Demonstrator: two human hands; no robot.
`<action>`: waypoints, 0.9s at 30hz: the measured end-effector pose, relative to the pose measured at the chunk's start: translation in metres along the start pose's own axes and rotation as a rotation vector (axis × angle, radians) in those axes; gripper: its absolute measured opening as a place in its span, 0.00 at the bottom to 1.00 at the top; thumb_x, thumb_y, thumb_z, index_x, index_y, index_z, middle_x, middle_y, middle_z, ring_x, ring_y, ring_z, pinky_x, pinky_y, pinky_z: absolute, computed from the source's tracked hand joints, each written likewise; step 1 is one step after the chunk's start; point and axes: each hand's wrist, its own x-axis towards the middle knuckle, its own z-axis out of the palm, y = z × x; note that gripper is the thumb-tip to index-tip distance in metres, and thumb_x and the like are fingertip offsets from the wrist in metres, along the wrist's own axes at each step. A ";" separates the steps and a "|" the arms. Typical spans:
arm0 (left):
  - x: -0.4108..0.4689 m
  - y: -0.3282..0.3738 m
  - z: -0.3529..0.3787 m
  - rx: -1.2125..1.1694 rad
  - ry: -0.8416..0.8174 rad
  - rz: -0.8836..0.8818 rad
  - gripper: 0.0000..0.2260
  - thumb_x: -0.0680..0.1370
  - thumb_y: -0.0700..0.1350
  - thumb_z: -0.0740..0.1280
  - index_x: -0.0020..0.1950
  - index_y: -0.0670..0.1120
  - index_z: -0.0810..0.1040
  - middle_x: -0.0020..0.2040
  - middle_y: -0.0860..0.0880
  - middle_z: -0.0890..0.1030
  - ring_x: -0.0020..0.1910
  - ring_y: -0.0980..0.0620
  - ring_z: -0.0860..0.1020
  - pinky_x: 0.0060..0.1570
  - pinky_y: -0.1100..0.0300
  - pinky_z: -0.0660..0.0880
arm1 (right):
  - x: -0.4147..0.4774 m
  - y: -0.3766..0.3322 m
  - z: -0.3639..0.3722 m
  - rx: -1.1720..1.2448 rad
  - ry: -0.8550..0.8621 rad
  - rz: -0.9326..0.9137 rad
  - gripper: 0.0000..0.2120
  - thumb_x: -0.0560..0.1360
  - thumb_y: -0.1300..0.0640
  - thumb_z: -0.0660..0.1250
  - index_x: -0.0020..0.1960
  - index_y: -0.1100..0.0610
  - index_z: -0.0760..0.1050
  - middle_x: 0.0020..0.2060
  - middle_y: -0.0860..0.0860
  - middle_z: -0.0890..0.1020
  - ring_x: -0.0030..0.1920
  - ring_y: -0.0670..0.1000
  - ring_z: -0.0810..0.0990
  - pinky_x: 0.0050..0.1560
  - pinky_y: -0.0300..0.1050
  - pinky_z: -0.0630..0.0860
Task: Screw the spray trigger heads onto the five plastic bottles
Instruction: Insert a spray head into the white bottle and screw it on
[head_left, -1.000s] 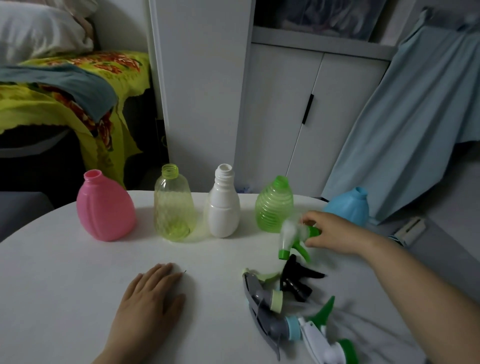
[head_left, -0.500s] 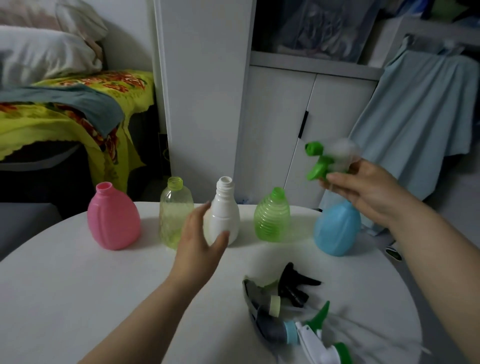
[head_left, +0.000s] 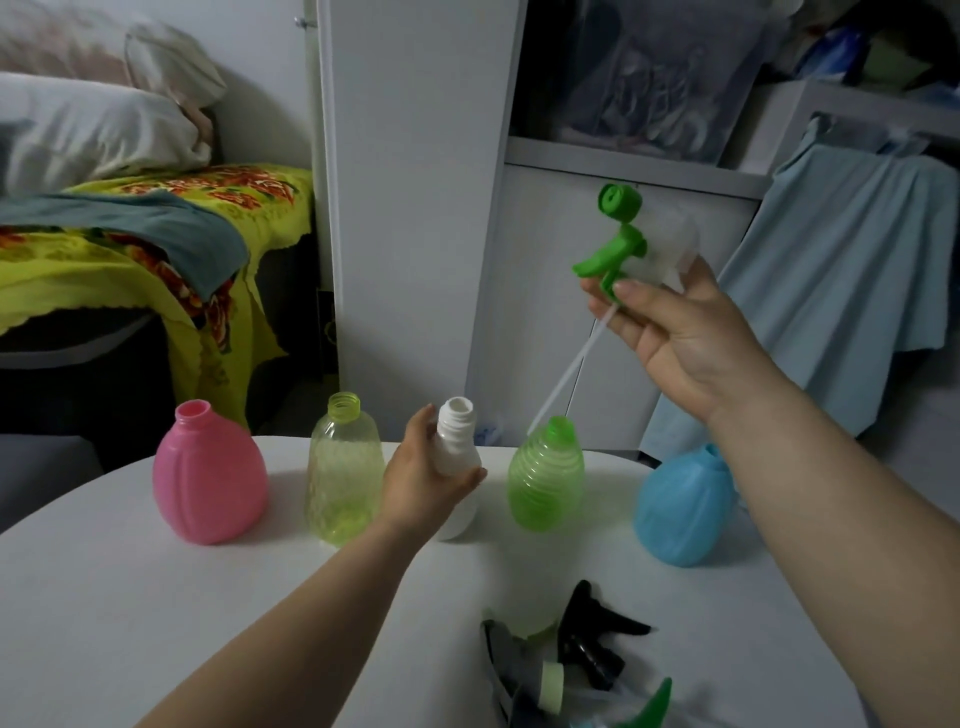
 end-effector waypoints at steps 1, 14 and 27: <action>0.000 -0.001 -0.001 0.003 0.012 0.011 0.32 0.65 0.39 0.74 0.65 0.44 0.63 0.59 0.44 0.75 0.58 0.46 0.73 0.54 0.58 0.68 | 0.004 -0.002 0.004 0.018 -0.014 -0.009 0.16 0.71 0.73 0.59 0.46 0.52 0.69 0.32 0.47 0.84 0.38 0.47 0.83 0.45 0.39 0.80; -0.025 -0.005 -0.033 -0.028 -0.094 0.048 0.17 0.64 0.40 0.75 0.46 0.49 0.70 0.42 0.59 0.74 0.49 0.54 0.74 0.49 0.62 0.67 | 0.010 0.010 0.052 0.155 -0.097 0.091 0.09 0.71 0.72 0.59 0.43 0.58 0.70 0.29 0.49 0.82 0.34 0.49 0.83 0.42 0.40 0.80; -0.030 -0.007 -0.035 -0.096 -0.125 0.073 0.17 0.64 0.39 0.74 0.42 0.53 0.69 0.43 0.61 0.74 0.48 0.57 0.73 0.39 0.75 0.67 | -0.012 0.064 0.032 -0.536 -0.105 0.139 0.23 0.64 0.68 0.71 0.55 0.56 0.67 0.47 0.51 0.77 0.45 0.47 0.76 0.46 0.35 0.74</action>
